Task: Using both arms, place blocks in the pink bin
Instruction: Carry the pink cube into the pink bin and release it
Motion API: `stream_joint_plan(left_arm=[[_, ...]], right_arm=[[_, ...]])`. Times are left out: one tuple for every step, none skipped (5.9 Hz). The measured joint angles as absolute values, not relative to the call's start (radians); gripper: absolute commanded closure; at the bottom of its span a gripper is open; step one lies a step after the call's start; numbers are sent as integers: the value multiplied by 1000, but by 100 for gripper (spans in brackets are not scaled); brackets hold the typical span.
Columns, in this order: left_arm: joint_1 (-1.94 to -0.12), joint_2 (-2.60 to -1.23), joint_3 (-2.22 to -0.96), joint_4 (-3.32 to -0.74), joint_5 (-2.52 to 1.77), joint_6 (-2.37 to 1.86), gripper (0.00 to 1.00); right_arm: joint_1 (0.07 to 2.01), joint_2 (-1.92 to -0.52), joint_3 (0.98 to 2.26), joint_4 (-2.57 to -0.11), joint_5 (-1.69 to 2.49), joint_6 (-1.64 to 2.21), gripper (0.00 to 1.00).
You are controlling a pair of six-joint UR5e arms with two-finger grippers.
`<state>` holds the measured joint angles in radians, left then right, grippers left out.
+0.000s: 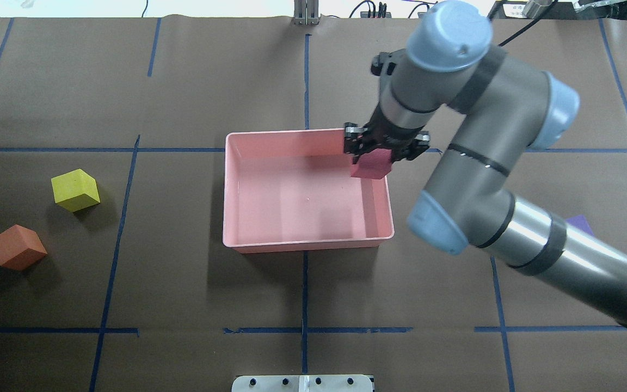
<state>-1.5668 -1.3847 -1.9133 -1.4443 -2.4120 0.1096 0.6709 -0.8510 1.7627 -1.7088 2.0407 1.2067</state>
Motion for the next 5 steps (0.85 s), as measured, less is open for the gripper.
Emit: stream_joint_plan(left_arm=[[-1566, -1417, -1919, -1447, -2412, 110, 0], [-1562, -1439, -1916, -1467, -2414, 110, 0], [-1547, -1452, -1910, -1503, -2414, 83, 0], [-1492, -1465, -1908, -1562, -2412, -25, 0], [-1416, -1475, -1906, -1628, -2407, -221, 0]], right_arm=[[577, -773, 1751, -1751, 1949, 1336, 0], [518, -733, 1736, -1765, 1882, 1410, 0], [501, -722, 1733, -1772, 1858, 1403, 0], [513, -721, 1735, -1794, 1856, 1334, 0], [558, -727, 1737, -1817, 1891, 1247, 0]])
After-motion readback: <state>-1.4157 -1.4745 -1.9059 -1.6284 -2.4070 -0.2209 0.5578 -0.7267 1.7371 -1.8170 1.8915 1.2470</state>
